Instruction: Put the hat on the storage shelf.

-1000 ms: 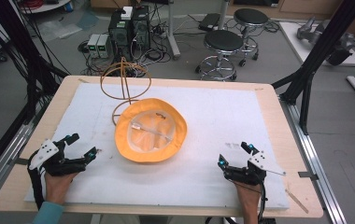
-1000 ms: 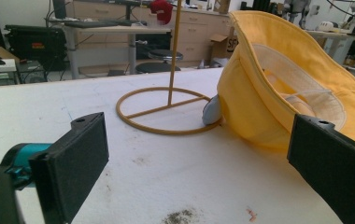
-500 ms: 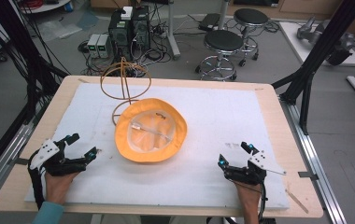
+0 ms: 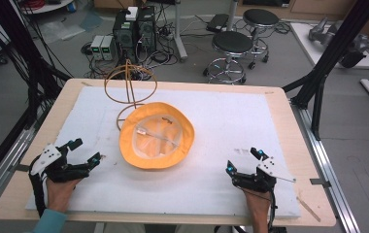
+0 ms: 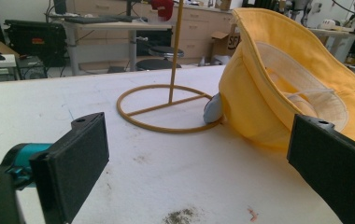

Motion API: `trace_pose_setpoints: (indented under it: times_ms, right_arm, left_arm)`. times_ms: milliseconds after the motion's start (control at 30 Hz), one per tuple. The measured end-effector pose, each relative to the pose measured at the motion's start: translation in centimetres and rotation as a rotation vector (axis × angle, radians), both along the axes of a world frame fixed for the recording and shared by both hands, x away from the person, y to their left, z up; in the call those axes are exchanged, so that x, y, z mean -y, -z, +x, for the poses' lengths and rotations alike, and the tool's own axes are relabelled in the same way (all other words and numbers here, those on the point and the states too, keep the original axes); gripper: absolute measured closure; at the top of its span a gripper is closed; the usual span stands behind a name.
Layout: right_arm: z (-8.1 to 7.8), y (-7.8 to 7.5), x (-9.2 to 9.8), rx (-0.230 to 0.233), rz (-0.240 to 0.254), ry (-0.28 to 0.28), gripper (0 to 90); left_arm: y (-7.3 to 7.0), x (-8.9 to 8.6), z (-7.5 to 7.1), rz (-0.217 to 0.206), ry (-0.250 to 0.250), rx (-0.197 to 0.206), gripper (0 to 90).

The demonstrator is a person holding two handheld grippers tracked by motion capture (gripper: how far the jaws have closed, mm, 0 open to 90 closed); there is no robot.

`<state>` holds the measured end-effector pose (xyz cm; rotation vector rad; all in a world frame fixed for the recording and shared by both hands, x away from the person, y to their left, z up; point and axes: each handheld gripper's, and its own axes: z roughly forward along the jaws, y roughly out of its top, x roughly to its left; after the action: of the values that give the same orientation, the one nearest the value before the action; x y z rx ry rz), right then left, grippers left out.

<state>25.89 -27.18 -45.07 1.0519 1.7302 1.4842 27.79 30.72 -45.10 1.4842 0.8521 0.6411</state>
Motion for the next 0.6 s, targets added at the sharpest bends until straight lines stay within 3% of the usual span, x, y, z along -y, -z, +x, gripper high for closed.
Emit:
trace_pose_setpoints:
  times_ms: [233, 600]
  right_arm:
    - [0.0, 0.0, 0.0, -0.010, 0.006, -0.003, 0.6]
    - [0.1, 0.0, 0.0, -0.009, 0.002, -0.003, 0.6]
  left_arm:
    - [-0.6, 0.0, 0.0, 0.004, 0.005, 0.004, 6.0]
    - [-3.6, 0.9, 1.0, 0.026, 0.025, -0.008, 5.9]
